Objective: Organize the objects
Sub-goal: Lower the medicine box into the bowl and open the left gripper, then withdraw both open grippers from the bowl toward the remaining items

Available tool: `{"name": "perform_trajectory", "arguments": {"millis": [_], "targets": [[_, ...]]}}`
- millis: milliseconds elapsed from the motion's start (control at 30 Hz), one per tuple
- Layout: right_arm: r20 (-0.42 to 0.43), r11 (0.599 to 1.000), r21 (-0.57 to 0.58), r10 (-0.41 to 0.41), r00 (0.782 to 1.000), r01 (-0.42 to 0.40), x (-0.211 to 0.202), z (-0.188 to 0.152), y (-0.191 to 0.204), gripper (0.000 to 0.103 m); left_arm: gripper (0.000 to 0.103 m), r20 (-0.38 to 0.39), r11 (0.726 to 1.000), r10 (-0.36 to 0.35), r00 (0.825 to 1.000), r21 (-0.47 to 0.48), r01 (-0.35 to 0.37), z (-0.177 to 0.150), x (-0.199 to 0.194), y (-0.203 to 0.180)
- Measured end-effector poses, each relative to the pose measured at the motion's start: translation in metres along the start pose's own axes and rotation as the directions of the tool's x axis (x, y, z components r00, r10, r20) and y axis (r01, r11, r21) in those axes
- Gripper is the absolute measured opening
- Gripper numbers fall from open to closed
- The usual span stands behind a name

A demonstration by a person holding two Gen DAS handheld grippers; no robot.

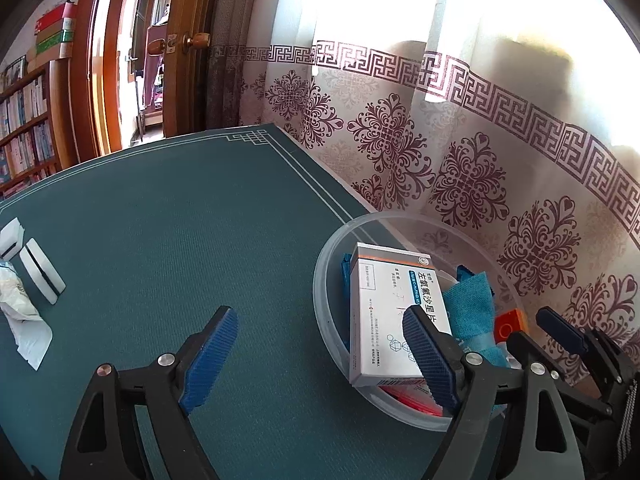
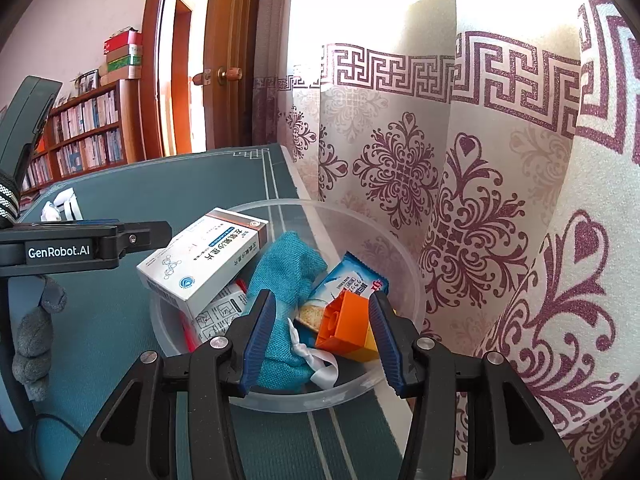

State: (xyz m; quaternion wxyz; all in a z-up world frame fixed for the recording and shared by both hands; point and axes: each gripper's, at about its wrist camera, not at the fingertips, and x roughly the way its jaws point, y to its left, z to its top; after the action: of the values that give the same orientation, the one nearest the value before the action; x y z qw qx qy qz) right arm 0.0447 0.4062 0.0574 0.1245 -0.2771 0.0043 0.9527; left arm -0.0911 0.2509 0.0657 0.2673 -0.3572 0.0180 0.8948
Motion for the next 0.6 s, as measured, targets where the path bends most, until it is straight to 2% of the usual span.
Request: {"name": "perform_trajectory", "arguments": {"millis": [600], "targets": [[0.013, 1.000, -0.002, -0.022, 1.000, 0.022, -0.009, 0.004, 0.003, 0.050, 0.094, 0.002, 0.996, 0.086, 0.996, -0.002, -0.086, -0.019, -0.018, 0.017]]}}
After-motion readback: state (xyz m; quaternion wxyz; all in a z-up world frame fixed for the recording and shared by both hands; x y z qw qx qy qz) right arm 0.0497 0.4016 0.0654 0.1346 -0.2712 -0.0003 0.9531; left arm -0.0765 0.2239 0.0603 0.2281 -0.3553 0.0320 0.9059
